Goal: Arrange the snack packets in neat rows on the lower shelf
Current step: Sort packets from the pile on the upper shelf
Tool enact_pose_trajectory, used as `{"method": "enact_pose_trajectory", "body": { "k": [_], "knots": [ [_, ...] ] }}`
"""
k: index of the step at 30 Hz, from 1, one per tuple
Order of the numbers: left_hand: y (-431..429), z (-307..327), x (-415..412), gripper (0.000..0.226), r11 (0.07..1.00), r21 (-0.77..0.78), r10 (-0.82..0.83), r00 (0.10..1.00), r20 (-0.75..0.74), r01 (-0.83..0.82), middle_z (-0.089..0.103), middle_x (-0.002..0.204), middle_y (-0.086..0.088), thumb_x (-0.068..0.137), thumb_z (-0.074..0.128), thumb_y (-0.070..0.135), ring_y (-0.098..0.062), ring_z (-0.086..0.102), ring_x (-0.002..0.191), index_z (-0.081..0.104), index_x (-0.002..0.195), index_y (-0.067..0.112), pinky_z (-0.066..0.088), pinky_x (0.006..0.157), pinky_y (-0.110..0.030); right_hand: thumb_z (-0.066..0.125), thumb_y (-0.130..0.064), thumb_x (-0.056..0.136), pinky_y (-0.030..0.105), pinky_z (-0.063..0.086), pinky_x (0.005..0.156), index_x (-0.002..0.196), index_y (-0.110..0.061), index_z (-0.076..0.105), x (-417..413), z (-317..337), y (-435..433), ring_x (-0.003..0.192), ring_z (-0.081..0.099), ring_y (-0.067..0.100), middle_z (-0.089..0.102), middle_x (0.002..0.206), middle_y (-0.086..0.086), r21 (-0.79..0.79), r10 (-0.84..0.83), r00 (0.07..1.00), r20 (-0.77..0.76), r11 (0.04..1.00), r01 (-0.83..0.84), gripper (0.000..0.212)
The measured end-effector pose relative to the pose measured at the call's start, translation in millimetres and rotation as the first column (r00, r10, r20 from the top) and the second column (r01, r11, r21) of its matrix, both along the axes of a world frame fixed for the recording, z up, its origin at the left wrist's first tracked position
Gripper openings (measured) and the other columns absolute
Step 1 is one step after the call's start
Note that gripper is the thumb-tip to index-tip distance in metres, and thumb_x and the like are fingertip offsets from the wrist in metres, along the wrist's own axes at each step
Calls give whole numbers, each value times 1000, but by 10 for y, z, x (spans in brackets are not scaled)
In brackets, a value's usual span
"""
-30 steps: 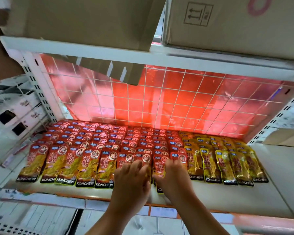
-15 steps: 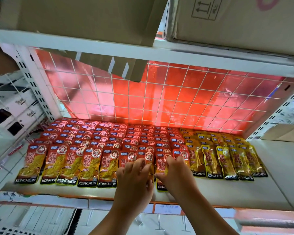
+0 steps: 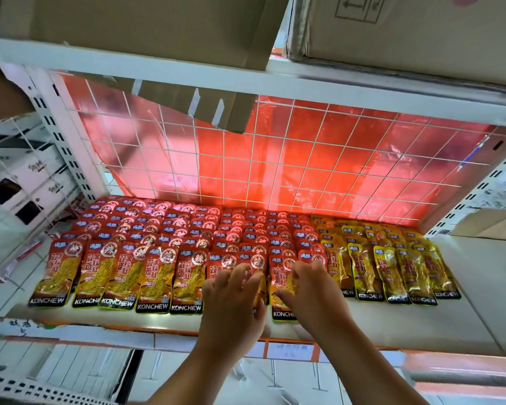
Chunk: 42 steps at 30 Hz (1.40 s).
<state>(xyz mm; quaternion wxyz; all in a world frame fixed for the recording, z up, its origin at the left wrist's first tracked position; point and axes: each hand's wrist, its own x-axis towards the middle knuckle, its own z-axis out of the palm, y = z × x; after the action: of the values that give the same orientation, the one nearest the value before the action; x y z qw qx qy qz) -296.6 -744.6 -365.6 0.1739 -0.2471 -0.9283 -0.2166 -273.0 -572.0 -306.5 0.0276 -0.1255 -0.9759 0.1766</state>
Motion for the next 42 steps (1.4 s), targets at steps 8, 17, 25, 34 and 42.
{"method": "enact_pose_trajectory", "body": {
  "k": [8, 17, 25, 34, 42],
  "knots": [
    [175, 355, -119, 38, 999, 48, 12, 999, -53, -9, 64, 126, 3, 80, 66, 34, -27, 59, 108, 70, 117, 28, 40, 83, -43, 71, -51, 85, 32, 56, 70, 114, -24, 57, -116, 345, 59, 87, 64, 21, 56, 111, 3, 36, 84, 994, -66, 996, -82, 43],
    [868, 1313, -234, 54, 998, 65, -1, 989, -151, 11, 64, 132, -3, 76, 63, 39, -33, 57, 118, 67, 128, 25, 43, 93, -46, 66, -33, 83, 35, 47, 76, 116, -21, 60, -4, 1281, 523, 98, 61, 30, 54, 107, 5, 70, 159, 958, -239, 987, -146, 36],
    [1908, 2313, 335, 60, 980, 66, -158, 930, -331, 189, 65, 127, -3, 68, 52, 33, -34, 59, 116, 62, 126, 21, 48, 93, -50, 71, -34, 80, 33, 47, 82, 117, -26, 62, 800, 2159, 1503, 100, 62, 27, 59, 112, 2, 108, 164, 882, -441, 986, -129, 39],
    [3447, 3402, 1401, 45, 859, 119, -391, 787, -477, 498, 70, 116, -2, 80, 54, 25, -25, 62, 106, 67, 123, 17, 49, 91, -37, 68, -33, 86, 37, 49, 87, 113, -24, 65, 2150, 3053, 3067, 98, 62, 23, 63, 113, -1, 135, 84, 784, -615, 991, 0, 29],
    [4743, 3827, 1501, 23, 832, 9, -553, 827, 100, 555, 72, 112, 8, 99, 61, 26, -10, 65, 99, 75, 117, 31, 49, 88, -25, 59, -35, 98, 27, 42, 69, 90, -31, 68, 2634, 2934, 4770, 75, 59, 15, 67, 93, -4, 71, -133, 912, -387, 982, 173, 12]
  ]
}}
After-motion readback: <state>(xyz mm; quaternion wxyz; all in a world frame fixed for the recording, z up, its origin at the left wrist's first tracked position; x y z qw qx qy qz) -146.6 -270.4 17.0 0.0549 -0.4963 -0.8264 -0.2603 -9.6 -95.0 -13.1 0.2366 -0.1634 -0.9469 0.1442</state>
